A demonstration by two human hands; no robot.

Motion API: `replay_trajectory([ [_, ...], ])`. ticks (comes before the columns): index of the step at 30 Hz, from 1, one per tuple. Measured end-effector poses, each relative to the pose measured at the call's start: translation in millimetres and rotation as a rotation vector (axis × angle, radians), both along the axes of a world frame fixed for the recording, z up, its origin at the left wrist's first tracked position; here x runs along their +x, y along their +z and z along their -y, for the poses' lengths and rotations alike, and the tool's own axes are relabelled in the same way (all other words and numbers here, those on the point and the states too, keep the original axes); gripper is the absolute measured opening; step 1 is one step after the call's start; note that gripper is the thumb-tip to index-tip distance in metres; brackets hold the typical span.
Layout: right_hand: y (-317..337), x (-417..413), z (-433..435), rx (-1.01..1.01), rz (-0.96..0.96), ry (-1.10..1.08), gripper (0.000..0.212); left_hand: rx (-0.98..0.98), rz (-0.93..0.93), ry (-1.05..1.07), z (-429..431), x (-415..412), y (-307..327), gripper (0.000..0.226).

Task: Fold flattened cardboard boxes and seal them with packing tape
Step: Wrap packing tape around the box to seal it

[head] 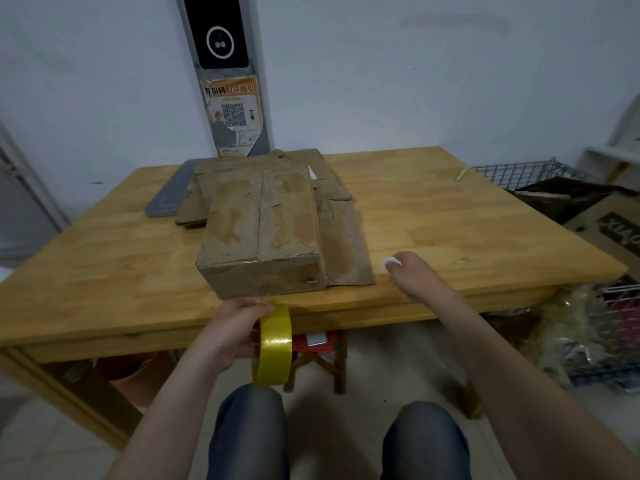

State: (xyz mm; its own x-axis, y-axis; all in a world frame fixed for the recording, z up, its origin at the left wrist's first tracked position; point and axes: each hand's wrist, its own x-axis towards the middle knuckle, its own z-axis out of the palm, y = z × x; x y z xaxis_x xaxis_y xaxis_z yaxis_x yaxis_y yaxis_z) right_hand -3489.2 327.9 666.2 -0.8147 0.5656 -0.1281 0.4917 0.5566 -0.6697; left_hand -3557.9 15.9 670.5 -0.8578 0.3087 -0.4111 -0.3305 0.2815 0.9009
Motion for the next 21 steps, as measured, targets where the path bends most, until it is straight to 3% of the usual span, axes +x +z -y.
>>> replay_trajectory([
  [4, 37.2, -3.0, 50.7, -0.014, -0.171, 0.044, 0.033, 0.035, 0.019, -0.01, 1.4, -2.1, -3.5, 0.039],
  [7, 55.1, -8.4, 95.9, 0.162, -0.528, 0.167, 0.031, 0.055, 0.033, -0.019, 6.0, -3.2, -5.6, 0.042],
  [9, 57.9, -18.8, 117.0, 0.287, -0.641, 0.301, 0.026, 0.076, 0.044, -0.038, 8.5, -3.9, -7.0, 0.043],
  [16, 31.2, -53.4, 156.1, 0.74, -0.567, 0.636, 0.024, 0.108, 0.015, -0.062, 15.6, -6.1, -12.2, 0.038],
  [21, 16.9, -56.9, 159.2, 0.758, -0.428, 0.664, 0.019, 0.151, 0.022, -0.06, 16.0, -7.3, -19.5, 0.037],
])
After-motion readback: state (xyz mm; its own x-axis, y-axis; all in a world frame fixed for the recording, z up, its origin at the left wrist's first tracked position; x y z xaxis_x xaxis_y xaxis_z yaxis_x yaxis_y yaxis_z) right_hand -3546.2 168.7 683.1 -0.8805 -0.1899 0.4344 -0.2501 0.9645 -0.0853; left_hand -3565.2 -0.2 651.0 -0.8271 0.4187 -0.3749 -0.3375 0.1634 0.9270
